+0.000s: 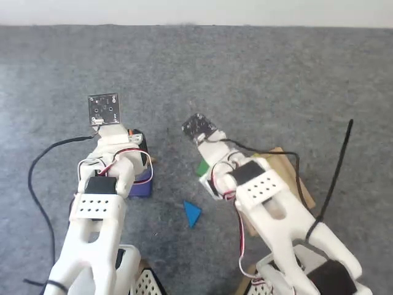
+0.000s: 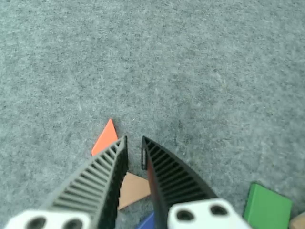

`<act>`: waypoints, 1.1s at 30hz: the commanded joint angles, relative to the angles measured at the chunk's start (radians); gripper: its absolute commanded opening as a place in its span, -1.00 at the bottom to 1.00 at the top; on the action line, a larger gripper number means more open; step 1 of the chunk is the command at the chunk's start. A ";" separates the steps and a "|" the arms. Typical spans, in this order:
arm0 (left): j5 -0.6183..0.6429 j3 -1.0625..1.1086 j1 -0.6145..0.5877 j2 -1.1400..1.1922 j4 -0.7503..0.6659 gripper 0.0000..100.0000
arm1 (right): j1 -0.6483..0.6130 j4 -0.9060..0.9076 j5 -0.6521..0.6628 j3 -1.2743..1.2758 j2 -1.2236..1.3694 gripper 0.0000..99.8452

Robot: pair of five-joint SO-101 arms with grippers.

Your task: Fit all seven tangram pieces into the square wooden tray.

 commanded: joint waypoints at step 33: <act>-0.014 -0.007 0.002 0.000 -0.026 -0.91 | 0.039 0.048 0.018 0.064 0.007 -0.72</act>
